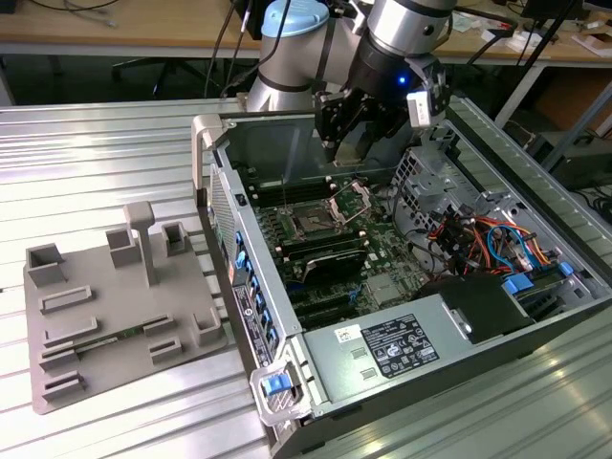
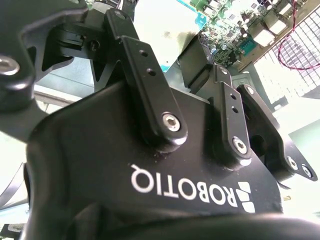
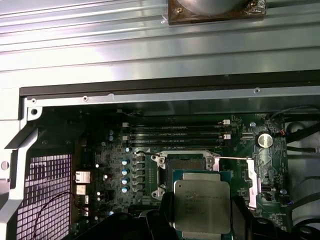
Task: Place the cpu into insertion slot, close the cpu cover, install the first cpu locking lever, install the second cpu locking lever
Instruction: 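Place the cpu into insertion slot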
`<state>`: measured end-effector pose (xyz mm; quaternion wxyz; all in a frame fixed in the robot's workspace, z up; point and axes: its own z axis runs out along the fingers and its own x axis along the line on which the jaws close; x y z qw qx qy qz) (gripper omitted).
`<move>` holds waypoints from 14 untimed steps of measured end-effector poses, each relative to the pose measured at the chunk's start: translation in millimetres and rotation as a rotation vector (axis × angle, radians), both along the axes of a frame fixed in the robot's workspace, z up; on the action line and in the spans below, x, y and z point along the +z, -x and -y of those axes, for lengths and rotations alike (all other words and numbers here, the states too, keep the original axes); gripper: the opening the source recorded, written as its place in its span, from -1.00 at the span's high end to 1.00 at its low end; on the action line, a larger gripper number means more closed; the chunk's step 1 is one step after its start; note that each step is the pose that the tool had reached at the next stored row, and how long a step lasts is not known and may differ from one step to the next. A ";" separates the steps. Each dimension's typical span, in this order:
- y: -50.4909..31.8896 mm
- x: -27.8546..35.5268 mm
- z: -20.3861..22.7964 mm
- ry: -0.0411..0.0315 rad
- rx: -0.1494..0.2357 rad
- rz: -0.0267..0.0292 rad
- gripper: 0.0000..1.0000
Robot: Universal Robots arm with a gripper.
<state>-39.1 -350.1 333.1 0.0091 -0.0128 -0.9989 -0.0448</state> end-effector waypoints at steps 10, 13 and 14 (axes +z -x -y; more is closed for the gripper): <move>0.0 -2.2 0.0 0.0000 0.000 0.0000 -0.09; 0.0 -2.7 0.0 0.0001 0.000 0.0000 -0.09; 0.0 -2.9 0.0 0.0000 0.000 0.0000 -0.09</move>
